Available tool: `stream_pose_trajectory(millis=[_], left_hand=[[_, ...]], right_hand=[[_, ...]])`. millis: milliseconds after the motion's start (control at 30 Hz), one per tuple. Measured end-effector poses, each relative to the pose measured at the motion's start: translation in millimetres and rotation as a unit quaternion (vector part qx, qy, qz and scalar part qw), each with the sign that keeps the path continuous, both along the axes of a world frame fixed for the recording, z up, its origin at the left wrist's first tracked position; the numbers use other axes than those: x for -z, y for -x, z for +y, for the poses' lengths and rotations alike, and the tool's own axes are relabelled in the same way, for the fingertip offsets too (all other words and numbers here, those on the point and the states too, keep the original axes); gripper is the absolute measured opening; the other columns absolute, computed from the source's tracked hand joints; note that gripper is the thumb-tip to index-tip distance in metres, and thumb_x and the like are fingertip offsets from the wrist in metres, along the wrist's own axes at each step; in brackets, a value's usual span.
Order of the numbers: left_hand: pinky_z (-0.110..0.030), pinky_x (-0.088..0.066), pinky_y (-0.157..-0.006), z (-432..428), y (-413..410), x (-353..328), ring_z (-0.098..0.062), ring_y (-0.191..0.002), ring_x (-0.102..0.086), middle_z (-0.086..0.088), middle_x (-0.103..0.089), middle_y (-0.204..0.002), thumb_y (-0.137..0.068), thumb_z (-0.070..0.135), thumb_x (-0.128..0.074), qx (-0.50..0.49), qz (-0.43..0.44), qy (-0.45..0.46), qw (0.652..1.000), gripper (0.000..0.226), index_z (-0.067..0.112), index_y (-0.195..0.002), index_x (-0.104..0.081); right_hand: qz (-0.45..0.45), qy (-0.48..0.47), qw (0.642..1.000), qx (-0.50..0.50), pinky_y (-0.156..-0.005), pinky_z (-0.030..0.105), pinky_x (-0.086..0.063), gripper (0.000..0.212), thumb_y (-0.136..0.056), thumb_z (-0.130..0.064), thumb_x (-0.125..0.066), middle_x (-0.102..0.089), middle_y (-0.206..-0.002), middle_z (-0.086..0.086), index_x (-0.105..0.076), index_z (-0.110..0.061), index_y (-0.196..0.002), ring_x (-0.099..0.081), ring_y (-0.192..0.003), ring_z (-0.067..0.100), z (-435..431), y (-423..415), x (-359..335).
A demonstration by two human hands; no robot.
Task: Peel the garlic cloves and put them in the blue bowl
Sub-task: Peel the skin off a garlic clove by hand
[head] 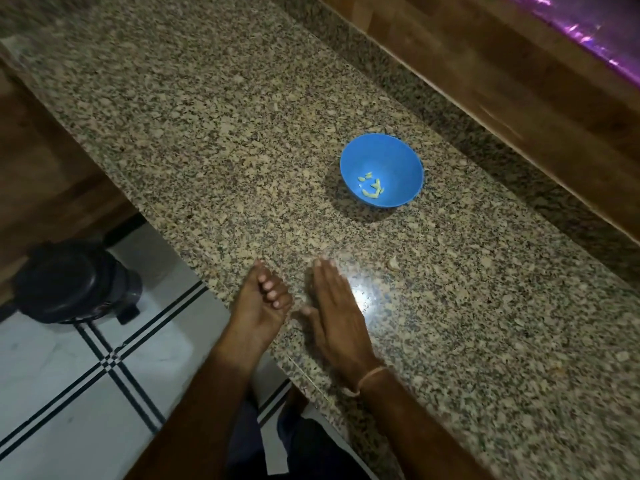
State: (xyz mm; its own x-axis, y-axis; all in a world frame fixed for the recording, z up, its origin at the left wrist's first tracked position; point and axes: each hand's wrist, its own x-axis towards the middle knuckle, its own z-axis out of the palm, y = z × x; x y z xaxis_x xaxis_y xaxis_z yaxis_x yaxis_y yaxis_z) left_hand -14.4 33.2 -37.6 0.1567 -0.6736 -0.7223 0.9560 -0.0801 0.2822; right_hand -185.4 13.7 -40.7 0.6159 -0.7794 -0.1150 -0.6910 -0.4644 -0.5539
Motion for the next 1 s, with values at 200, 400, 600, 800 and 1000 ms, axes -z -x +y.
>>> stream_pose_trajectory(millis=[200, 400, 600, 800, 1000], left_hand=[[-0.019, -0.030, -0.036, 7.4, -4.6, -2.1, -0.006, -0.039, -0.033, 0.007, -0.038, -0.050, -0.110, 0.039, -0.042, -0.019, 0.026, 0.014, 0.999, 0.052, 0.021, -0.062, -0.046], [-0.020, -0.029, -0.037, 10.7, -7.1, -7.4, -0.007, -0.040, -0.033, 0.006, -0.038, -0.050, -0.110, 0.040, -0.041, -0.019, 0.020, 0.014, 1.000, 0.054, 0.020, -0.061, -0.047], [-0.021, -0.028, -0.038, 12.5, -9.7, -8.1, -0.007, -0.040, -0.033, 0.006, -0.037, -0.052, -0.110, 0.042, -0.042, -0.021, 0.020, -0.003, 1.000, 0.049, 0.021, -0.065, -0.044], [-0.020, -0.025, -0.039, 10.9, -8.0, -8.9, -0.007, -0.040, -0.032, 0.006, -0.036, -0.052, -0.109, 0.043, -0.043, -0.007, 0.006, -0.018, 1.000, 0.048, 0.021, -0.066, -0.044], [-0.020, -0.026, -0.037, 9.7, -10.6, -15.6, -0.007, -0.039, -0.032, 0.007, -0.036, -0.051, -0.109, 0.041, -0.044, -0.004, 0.019, -0.013, 1.000, 0.049, 0.021, -0.065, -0.044]], right_hand=[[0.137, 0.077, 0.984, 0.081, -0.132, 0.052, 0.001, 0.078, -0.111, -0.058, -0.021, 0.010, -0.176, 0.010, 0.002, -0.009, -0.168, 0.018, -0.162, 0.022, 2.1, 13.1, 15.0], [0.040, 0.043, 0.997, 0.044, -0.132, 0.043, 0.005, 0.076, -0.113, -0.050, -0.033, 0.014, -0.176, 0.007, 0.003, -0.012, -0.168, 0.016, -0.162, 0.020, -9.3, -26.6, 12.6], [-0.096, 0.011, 0.991, 0.089, -0.115, 0.043, -0.045, 0.056, -0.096, -0.007, -0.071, -0.049, -0.151, 0.006, -0.054, -0.011, -0.149, -0.046, -0.138, 0.024, -24.3, -16.7, 9.5], [-0.101, 0.090, 0.987, 0.087, -0.073, 0.032, -0.050, 0.024, -0.085, 0.003, -0.074, -0.063, -0.105, -0.003, -0.072, -0.015, -0.102, -0.054, -0.099, 0.016, -41.5, -46.6, 6.4], [0.000, 0.164, 0.985, 0.048, -0.070, 0.027, -0.029, 0.031, -0.073, 0.004, -0.076, -0.059, -0.088, 0.001, -0.059, -0.016, -0.089, -0.048, -0.084, 0.020, -50.4, -52.5, 5.6]])
